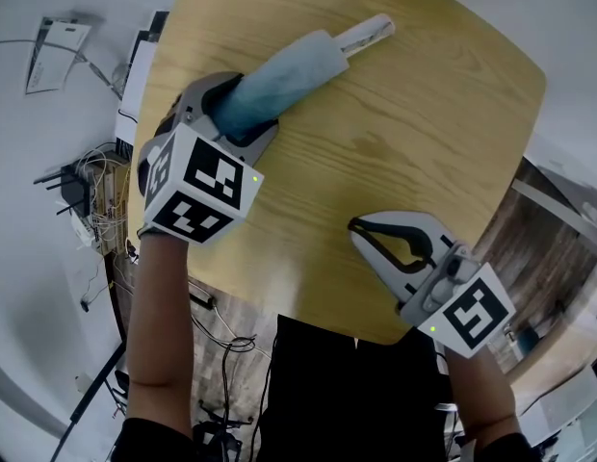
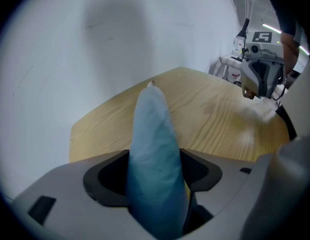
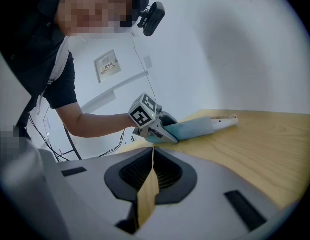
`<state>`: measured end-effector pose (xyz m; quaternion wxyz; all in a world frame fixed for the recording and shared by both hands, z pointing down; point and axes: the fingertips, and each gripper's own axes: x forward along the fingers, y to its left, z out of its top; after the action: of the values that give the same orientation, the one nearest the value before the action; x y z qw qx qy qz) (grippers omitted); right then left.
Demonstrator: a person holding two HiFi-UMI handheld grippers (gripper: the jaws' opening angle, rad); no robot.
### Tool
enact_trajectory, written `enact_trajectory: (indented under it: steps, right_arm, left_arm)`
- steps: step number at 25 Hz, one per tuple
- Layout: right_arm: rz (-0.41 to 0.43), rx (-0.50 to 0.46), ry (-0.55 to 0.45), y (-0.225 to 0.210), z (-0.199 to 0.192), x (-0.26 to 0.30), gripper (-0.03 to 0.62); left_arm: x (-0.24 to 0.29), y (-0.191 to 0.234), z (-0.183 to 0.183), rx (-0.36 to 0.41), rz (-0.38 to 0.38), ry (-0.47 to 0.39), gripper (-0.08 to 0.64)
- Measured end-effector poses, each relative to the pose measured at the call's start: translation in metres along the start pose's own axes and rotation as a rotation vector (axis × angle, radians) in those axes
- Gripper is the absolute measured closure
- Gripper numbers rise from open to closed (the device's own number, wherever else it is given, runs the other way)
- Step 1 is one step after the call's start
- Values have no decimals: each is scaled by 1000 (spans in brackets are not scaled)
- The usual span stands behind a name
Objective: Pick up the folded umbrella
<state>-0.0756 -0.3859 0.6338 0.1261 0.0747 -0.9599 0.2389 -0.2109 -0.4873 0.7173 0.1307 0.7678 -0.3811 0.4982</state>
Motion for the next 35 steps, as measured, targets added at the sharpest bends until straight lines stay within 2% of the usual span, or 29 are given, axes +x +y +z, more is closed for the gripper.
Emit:
enact_trajectory:
  steps: [6,9,12,14,17,21,26,31,35]
  right_arm:
    - [-2,-17,5,4,0,2,571]
    - [-2,-64,-5,7,6,5,571]
    - [-13,-123,-33,18,27,5,571]
    - [-25,-156,-58,30,48,-1,571]
    - [-54,-209,-93,51,81,-20,571]
    - [-129,-283,-120,71,117,-57,571]
    - [-252,-333,-91,91,139,-102,571]
    - [-360,-369,-134,107,165,-147,571]
    - [-415,-390,-155,132,180,-161,571]
  left_arm:
    - [4,5,-1,-31,-19,-1,248]
    - [6,7,2,-31,-14,-37,252]
    - [5,5,2,-57,-59,-58,267]
    - [0,4,-1,-109,-99,-68,276]
    - [-18,-1,-1,-241,-145,-118,282]
    - [-66,2,40,-347,-178,-320,287]
    - [-163,13,114,-484,-283,-696,287]
    - [-276,17,183,-500,-417,-1067,287]
    - [-363,12,207,-498,-570,-1302,287]
